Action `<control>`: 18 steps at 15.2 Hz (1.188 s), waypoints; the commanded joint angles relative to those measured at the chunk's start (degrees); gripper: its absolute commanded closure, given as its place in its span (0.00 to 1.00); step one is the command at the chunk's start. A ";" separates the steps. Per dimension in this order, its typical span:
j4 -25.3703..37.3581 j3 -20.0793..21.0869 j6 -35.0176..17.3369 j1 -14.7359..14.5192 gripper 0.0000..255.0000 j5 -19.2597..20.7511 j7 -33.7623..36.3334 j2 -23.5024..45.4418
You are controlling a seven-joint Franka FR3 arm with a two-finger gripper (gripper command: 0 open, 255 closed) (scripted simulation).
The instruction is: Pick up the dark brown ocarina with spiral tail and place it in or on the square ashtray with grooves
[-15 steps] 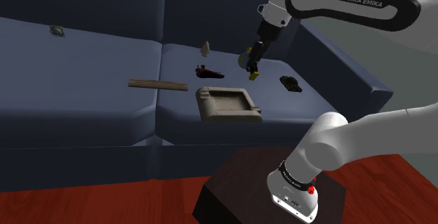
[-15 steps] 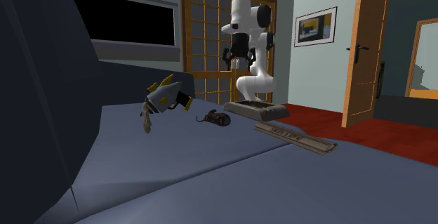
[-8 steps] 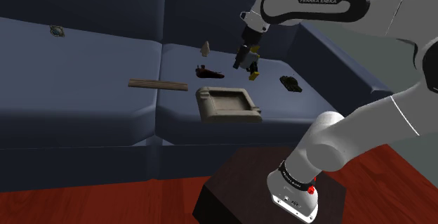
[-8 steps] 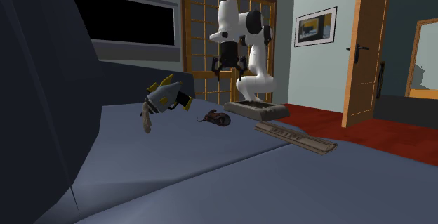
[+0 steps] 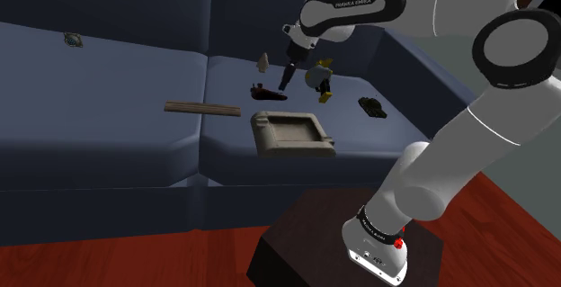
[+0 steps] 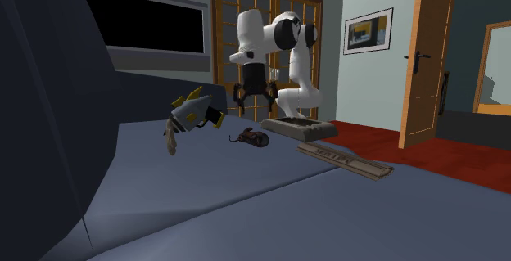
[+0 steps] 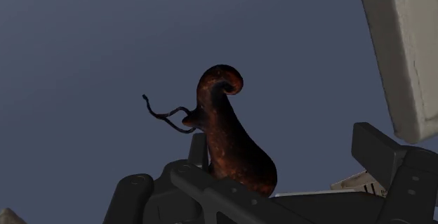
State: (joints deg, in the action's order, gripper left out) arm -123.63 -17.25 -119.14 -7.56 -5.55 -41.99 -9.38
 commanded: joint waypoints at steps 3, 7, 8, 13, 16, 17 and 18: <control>6.46 -1.20 -1.71 -0.82 0.00 -5.51 -8.93 9.53; 6.30 -0.94 -3.89 -0.81 0.00 -6.90 -10.48 11.84; 5.94 -0.88 -4.58 -0.84 0.00 -7.13 -10.63 12.20; 4.76 -0.66 -7.02 -0.97 0.00 -8.00 -11.19 13.58; 4.76 -0.66 -7.02 -0.97 0.00 -8.00 -11.19 13.58; 4.76 -0.66 -7.02 -0.97 0.00 -8.00 -11.19 13.58; 4.76 -0.66 -7.02 -0.97 0.00 -8.00 -11.19 13.58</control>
State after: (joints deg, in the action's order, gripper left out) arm -118.87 -17.91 -126.15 -8.53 -13.54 -53.18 4.20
